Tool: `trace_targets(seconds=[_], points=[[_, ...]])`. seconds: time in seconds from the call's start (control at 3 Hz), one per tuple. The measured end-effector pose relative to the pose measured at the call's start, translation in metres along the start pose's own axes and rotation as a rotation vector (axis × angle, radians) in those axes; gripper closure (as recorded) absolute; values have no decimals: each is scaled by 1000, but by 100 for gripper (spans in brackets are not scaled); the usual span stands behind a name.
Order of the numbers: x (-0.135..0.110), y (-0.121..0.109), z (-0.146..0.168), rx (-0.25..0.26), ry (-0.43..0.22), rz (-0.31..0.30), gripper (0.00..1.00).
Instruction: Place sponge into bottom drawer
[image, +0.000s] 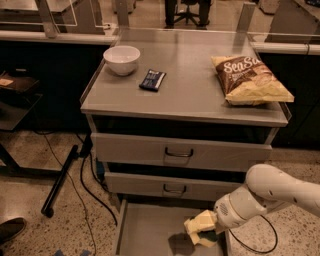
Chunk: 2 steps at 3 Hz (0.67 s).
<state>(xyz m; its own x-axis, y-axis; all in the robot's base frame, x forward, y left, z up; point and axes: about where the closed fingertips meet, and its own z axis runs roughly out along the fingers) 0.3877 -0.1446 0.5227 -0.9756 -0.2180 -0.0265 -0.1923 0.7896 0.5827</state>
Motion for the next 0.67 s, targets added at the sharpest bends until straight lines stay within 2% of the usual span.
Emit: trace_targets(seconds=[0.33,0.67], points=[[-13,-25,25,-82,-102,84,100],[-32,-67,61,-138,-200,191,100]])
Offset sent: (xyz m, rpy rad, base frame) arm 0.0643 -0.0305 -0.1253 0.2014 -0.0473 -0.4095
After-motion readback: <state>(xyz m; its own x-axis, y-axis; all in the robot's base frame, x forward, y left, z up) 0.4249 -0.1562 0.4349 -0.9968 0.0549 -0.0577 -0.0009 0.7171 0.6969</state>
